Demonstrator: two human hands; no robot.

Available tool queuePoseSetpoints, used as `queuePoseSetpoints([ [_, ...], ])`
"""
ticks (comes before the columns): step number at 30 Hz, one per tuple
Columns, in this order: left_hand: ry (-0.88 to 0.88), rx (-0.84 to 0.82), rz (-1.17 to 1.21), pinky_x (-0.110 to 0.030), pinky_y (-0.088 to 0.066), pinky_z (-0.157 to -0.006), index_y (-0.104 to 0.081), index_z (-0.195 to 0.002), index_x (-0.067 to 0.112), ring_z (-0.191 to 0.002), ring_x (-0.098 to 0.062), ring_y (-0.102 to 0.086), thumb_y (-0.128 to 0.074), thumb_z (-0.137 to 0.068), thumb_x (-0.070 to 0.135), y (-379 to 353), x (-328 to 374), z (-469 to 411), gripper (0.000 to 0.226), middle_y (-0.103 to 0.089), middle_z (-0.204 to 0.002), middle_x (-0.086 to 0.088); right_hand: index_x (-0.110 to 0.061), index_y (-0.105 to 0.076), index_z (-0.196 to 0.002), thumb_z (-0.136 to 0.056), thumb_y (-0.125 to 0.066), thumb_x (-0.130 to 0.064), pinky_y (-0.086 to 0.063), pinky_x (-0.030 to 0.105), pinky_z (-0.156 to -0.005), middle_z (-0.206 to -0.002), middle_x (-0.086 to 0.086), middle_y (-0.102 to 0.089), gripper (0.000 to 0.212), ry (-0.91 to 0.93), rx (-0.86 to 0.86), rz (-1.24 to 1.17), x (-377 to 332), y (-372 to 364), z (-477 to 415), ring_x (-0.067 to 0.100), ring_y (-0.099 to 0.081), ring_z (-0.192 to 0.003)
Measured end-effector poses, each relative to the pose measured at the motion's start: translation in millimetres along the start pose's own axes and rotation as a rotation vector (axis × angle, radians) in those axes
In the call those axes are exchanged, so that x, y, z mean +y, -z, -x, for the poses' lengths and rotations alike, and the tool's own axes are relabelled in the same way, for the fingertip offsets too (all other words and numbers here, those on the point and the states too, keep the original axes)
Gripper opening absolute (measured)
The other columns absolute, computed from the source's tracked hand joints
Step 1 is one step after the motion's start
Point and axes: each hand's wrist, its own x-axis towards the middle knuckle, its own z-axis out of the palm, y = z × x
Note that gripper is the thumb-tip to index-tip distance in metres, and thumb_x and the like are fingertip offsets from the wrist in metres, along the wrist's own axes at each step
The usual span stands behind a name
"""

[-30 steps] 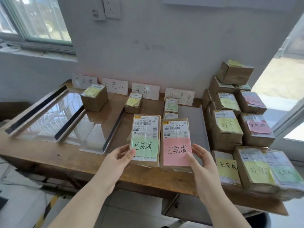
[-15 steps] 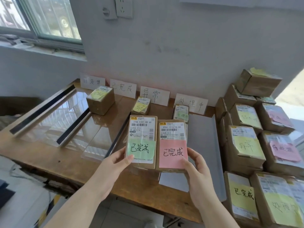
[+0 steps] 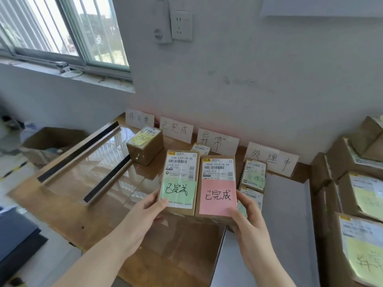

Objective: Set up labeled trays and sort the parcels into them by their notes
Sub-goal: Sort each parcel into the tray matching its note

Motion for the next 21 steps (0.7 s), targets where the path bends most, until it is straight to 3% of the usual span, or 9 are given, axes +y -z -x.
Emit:
queuePoseSetpoints([
  [4, 0.071, -0.002, 0.023, -0.041, -0.043, -0.103, -0.051, -0.131, 0.037, -0.111, -0.016, -0.059, -0.051, -0.097, 0.026, 8, -5, -16, 0.036, -0.072, -0.106, 0.011, -0.045, -0.052, -0.119, -0.057, -0.076, -0.046, -0.044, 0.05, -0.103, -0.12, -0.011, -0.065, 0.066, -0.028, -0.041, 0.046, 7, -9, -11, 0.016, -0.055, -0.12],
  [7, 0.092, 0.0, 0.031, -0.039, -0.045, -0.102, -0.051, -0.133, 0.031, -0.112, -0.016, -0.06, -0.052, -0.096, 0.024, 24, -5, -34, 0.038, -0.072, -0.107, 0.008, -0.05, -0.05, -0.116, -0.05, -0.078, -0.053, -0.043, 0.05, -0.105, -0.125, -0.012, -0.061, 0.072, -0.047, -0.014, 0.076, 14, -24, -20, 0.014, -0.053, -0.12],
  [9, 0.083, -0.017, 0.026, -0.038, -0.045, -0.1, -0.052, -0.131, 0.03, -0.114, -0.017, -0.059, -0.052, -0.096, 0.023, 38, -2, -47, 0.036, -0.072, -0.109, 0.008, -0.051, -0.049, -0.115, -0.054, -0.077, -0.052, -0.043, 0.048, -0.104, -0.125, -0.012, -0.061, 0.067, -0.043, 0.022, 0.095, 19, -39, -27, 0.013, -0.054, -0.119],
  [12, 0.092, -0.011, 0.054, -0.038, -0.047, -0.097, -0.057, -0.122, 0.028, -0.11, -0.02, -0.061, -0.053, -0.096, 0.019, 66, 4, -71, 0.027, -0.073, -0.103, 0.006, -0.05, -0.049, -0.113, -0.074, -0.074, -0.035, -0.045, 0.043, -0.104, -0.122, -0.015, -0.061, 0.048, -0.034, 0.086, 0.086, 26, -69, -40, 0.007, -0.054, -0.115],
  [17, 0.095, 0.008, 0.213, -0.037, -0.05, -0.09, -0.062, -0.116, 0.019, -0.093, -0.018, -0.066, -0.054, -0.094, 0.012, 122, 28, -118, 0.025, -0.074, -0.103, -0.004, -0.039, -0.055, -0.118, -0.062, -0.075, -0.037, -0.047, 0.049, -0.1, -0.117, -0.012, -0.066, 0.059, -0.045, 0.223, -0.003, 38, -126, -60, 0.013, -0.058, -0.115],
  [21, 0.067, -0.01, 0.263, -0.036, -0.049, -0.086, -0.062, -0.116, 0.011, -0.081, -0.015, -0.067, -0.054, -0.093, 0.011, 178, 42, -157, 0.024, -0.073, -0.104, -0.009, -0.037, -0.057, -0.116, -0.079, -0.072, -0.023, -0.047, 0.045, -0.101, -0.116, -0.01, -0.066, 0.042, -0.034, 0.319, 0.017, 47, -172, -90, 0.013, -0.059, -0.113],
])
